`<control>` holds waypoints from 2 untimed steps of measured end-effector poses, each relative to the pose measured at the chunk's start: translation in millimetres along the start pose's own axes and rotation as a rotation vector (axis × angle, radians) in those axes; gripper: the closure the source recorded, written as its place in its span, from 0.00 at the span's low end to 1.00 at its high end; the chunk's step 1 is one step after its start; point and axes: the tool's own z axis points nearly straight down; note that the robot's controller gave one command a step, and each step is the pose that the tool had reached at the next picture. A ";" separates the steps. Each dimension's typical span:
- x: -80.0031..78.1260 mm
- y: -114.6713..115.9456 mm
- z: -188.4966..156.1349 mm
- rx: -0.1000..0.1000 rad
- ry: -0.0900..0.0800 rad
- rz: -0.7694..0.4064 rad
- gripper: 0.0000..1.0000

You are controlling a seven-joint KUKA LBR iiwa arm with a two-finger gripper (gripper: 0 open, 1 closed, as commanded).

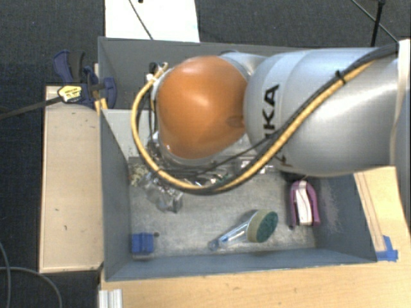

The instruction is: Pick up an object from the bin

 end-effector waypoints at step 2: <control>27.9 -8.0 72.9 -0.007 0.009 -0.355 0.00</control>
Offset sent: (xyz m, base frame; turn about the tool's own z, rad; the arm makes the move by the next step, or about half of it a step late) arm -0.0120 -0.0263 -0.0736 -0.3603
